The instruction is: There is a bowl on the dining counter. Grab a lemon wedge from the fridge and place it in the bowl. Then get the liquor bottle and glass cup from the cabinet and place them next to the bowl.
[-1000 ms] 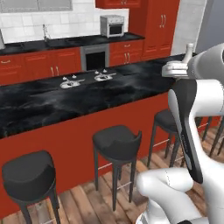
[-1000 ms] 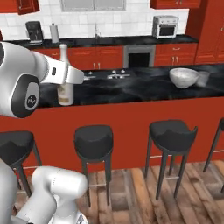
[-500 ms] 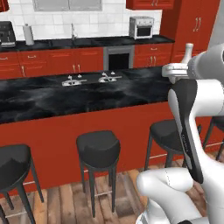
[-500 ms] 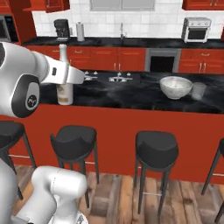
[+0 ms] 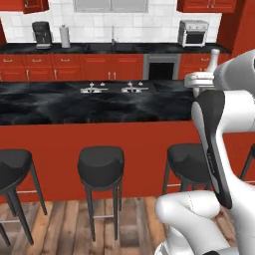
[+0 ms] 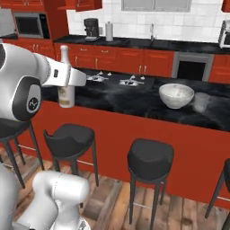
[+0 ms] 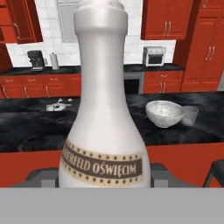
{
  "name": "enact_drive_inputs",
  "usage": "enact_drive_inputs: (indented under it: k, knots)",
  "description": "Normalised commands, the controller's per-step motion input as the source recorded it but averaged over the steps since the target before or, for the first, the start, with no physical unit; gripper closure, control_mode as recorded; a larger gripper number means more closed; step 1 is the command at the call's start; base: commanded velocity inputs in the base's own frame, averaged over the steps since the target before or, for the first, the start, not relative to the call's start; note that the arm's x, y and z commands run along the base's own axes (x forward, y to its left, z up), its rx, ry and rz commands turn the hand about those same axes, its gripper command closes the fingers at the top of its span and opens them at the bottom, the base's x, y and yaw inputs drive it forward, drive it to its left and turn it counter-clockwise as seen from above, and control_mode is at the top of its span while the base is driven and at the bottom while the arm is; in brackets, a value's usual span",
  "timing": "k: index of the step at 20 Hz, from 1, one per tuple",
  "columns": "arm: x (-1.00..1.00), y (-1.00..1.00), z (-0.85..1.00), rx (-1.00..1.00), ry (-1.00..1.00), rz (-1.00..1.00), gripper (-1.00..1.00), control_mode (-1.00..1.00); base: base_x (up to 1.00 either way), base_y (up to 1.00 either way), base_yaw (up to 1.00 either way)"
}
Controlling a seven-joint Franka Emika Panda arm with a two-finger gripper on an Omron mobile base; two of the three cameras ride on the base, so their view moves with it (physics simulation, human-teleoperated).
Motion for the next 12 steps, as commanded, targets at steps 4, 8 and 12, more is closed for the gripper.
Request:
enact_drive_inputs:
  k: [4, 8, 12]
  knots:
    - [0.00, 0.00, 0.00, 0.00, 0.00, 0.00, 1.00, 1.00, 0.27, -0.67, 0.30]
    - [0.00, 0.00, 0.00, 0.00, 0.00, 0.00, 1.00, 1.00, 0.33, -0.71, 0.22]
    - [0.00, 0.00, 0.00, 0.00, 0.00, 0.00, 1.00, 1.00, 0.42, -0.63, 0.07]
